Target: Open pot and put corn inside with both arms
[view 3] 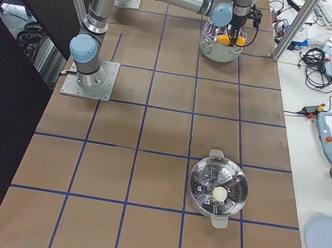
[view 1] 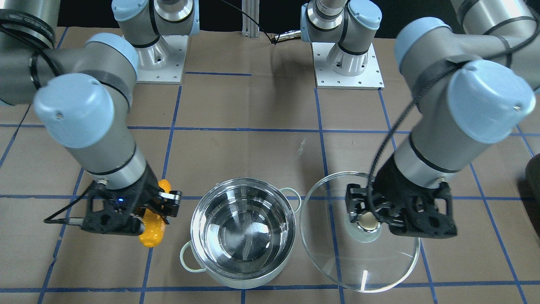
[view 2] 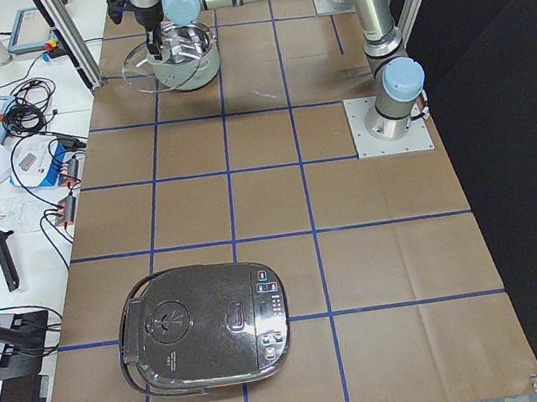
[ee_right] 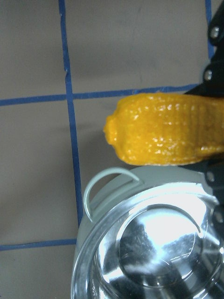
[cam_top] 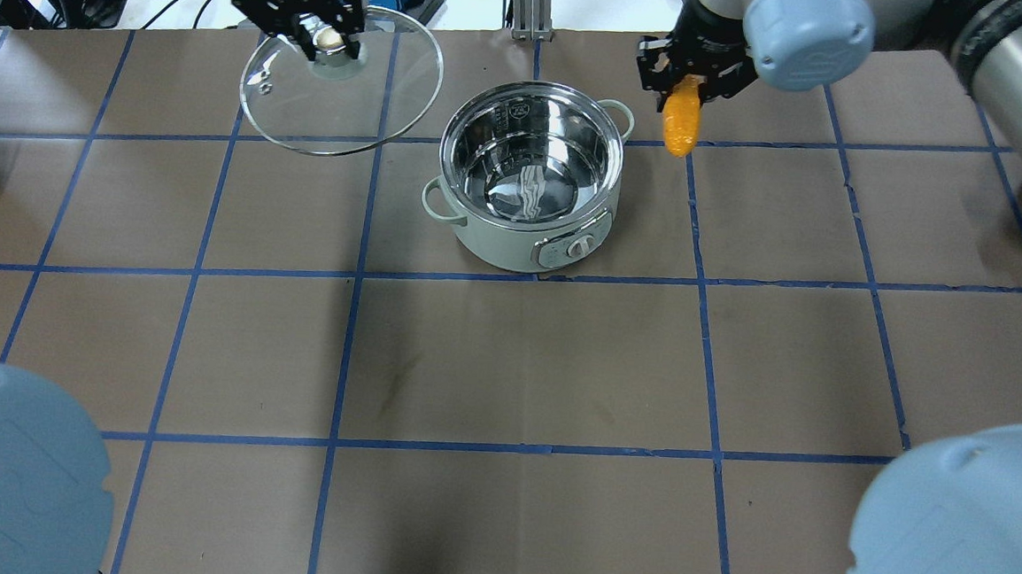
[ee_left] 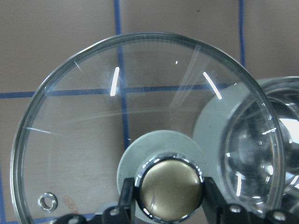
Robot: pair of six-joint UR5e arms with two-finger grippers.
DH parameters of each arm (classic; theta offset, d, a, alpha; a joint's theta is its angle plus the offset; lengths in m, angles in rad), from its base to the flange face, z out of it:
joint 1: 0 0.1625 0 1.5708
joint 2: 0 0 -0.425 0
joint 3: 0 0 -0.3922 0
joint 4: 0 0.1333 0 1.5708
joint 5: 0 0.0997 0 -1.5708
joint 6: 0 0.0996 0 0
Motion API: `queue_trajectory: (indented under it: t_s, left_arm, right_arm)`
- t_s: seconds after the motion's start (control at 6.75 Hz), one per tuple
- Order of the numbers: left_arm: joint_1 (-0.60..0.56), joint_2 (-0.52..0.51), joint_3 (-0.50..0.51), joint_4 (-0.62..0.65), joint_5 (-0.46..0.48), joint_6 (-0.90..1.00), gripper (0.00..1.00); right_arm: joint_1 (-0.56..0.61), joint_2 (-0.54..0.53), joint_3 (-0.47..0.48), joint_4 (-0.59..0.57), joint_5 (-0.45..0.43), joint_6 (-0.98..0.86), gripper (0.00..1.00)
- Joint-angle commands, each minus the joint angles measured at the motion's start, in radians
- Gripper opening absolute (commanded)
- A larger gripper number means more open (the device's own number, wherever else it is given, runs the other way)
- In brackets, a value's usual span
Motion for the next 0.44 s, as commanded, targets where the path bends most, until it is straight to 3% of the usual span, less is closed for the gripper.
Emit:
queue_trajectory:
  t_s: [0.0,0.3]
  left_arm:
    - [0.163,0.008,-0.16,0.031,-0.001,0.173,0.02]
    - [0.164,-0.019,-0.297,0.249,-0.014,0.18,0.02]
  right_arm:
    - [0.173,0.144,-0.115,-0.016,-0.013,0.222,0.1]
    - [0.193,0.181,-0.1,-0.055,-0.017,0.212,0.1]
